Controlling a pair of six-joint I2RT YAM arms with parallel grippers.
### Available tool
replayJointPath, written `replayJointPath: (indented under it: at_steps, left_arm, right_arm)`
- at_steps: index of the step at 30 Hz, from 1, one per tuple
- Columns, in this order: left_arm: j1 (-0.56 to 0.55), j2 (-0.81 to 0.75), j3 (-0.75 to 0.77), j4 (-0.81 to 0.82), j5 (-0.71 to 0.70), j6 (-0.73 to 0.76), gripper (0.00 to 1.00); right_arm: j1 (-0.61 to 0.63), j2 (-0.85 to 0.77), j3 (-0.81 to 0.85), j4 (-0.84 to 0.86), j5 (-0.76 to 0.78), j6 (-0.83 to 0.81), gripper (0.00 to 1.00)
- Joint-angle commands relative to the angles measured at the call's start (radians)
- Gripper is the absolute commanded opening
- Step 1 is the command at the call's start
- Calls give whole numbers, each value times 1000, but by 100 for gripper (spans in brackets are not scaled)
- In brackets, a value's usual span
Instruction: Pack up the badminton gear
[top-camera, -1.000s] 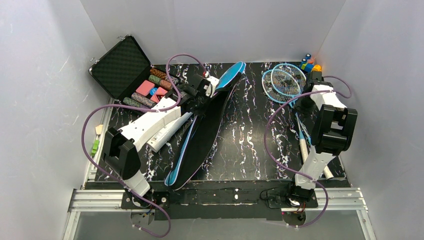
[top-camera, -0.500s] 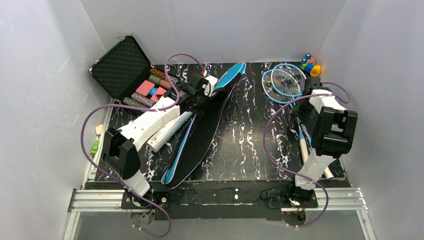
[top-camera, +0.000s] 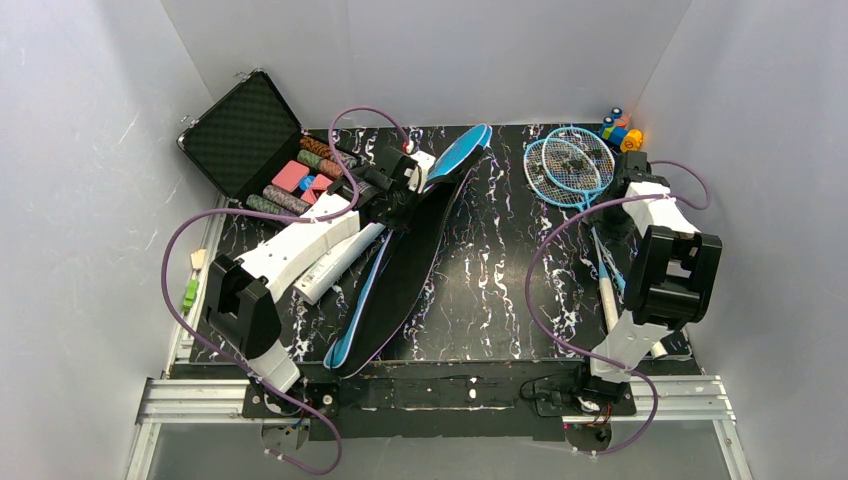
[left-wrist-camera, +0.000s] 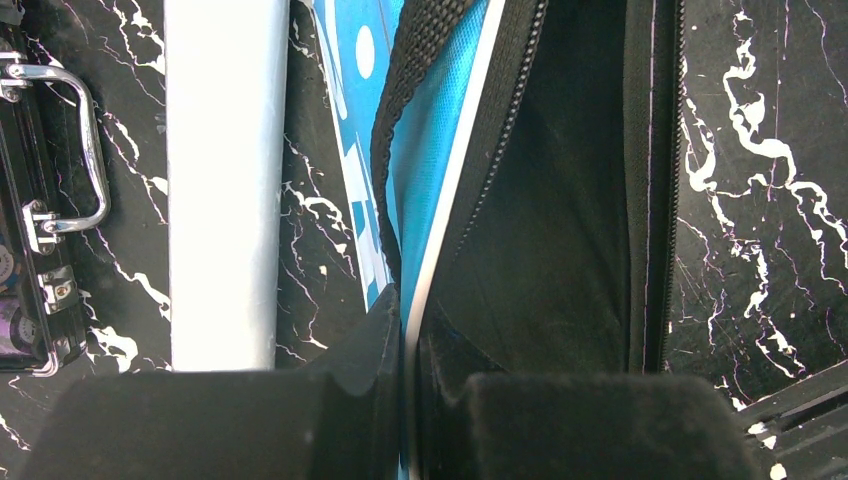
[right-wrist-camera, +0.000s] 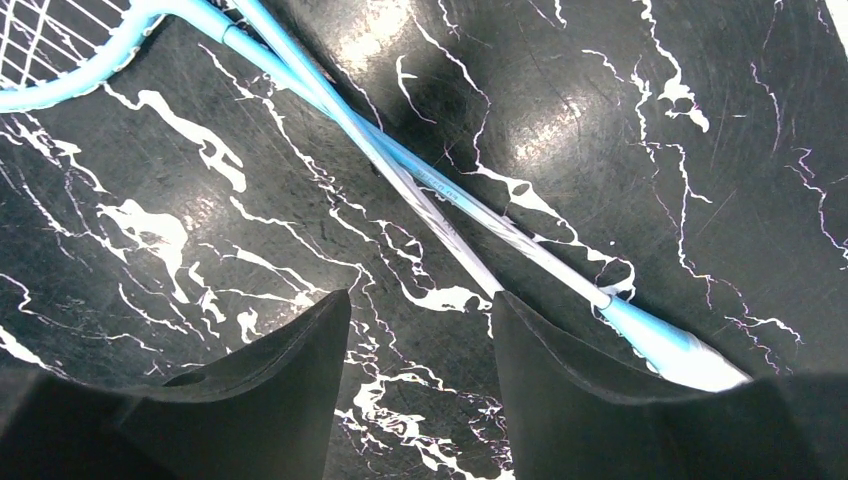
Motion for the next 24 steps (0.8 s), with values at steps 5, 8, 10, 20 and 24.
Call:
replayJointPath:
  at_steps: [5,8,10,20,24]
  left_arm:
    - [11,-63,39,12,9,-6,0]
    - [14,-65,41,11,10,-6,0]
    - [16,-64,41,11,11,-7,0]
    - [24,-69,37,10,13,-6,0]
    - [24,-69,40,10,12,-6,0]
  right_arm:
    - [-12,49,-5,16,25,11,60]
    - [-14,59,-4,16,18,10,60]
    - [-14,67,-10,17,14,12,59]
    - [-4,79,-58,36,-32,44,53]
    - [28,81,-72,47,-40,43,50]
